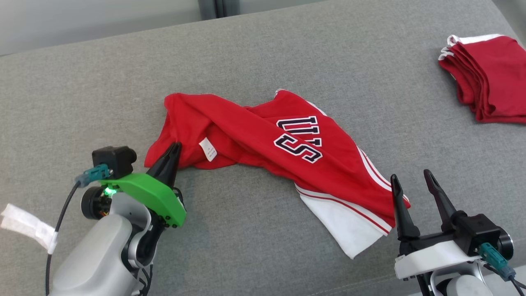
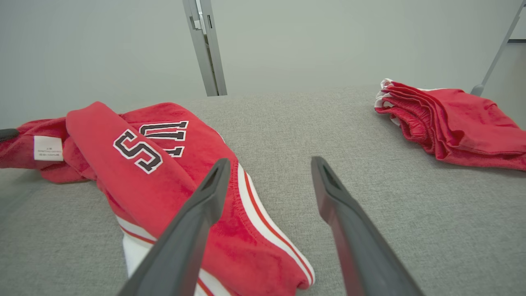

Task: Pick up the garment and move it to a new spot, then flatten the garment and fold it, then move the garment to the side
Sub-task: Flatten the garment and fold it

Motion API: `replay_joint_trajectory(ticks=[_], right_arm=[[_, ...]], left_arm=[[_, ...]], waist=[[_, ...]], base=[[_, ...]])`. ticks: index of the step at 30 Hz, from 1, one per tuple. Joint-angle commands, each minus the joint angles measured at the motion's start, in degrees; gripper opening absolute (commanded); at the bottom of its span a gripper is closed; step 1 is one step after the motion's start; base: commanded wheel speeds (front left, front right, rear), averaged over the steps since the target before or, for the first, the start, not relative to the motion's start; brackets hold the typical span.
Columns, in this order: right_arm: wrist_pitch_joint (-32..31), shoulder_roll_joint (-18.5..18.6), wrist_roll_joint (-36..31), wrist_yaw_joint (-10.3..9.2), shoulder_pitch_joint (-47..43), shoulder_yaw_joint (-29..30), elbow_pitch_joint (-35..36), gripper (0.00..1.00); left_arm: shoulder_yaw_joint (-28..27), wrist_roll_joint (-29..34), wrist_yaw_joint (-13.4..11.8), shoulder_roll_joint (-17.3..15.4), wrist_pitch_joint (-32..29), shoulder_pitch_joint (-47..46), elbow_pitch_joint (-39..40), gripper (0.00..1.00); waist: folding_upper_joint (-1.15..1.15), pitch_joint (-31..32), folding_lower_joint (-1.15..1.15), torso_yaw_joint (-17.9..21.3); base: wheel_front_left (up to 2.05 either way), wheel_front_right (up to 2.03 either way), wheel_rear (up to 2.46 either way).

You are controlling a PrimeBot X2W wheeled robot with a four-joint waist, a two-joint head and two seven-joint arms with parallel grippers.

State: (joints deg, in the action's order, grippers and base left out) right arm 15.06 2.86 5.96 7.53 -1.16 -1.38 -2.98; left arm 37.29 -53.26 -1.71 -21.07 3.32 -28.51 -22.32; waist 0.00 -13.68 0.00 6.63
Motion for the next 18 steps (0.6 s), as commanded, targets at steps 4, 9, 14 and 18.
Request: replay_joint_trajectory(ticks=[4,9,14,18], right_arm=[[0.1,0.1,-0.1,-0.09,-1.4,0.4,-0.2,1.0],[0.1,0.1,-0.2,-0.09,-3.6,1.6,0.0,1.0],[0.1,0.1,-0.8,-0.09,-6.1,2.2,-0.5,1.0],[0.1,0.1,-1.2,-0.09,-6.8,2.7,-0.4,1.0]], left_arm=[[-1.7,-1.2,-1.1,-1.2,2.9,4.4,4.7,0.0],[-2.9,-2.8,-3.6,-3.5,4.5,12.6,15.4,0.0],[-2.4,-4.4,-7.3,-5.8,5.2,24.0,24.7,0.0],[-2.2,-6.2,-9.3,-6.8,6.4,31.9,28.7,0.0]], waist=[[0.0,1.8,0.0,-1.2],[0.0,4.2,0.0,-3.1],[0.0,7.3,0.0,-5.5],[0.0,8.9,0.0,-7.1]], base=[[0.0,0.0,0.0],[0.0,0.0,0.0],[0.0,0.0,0.0],[0.0,0.0,0.0]])
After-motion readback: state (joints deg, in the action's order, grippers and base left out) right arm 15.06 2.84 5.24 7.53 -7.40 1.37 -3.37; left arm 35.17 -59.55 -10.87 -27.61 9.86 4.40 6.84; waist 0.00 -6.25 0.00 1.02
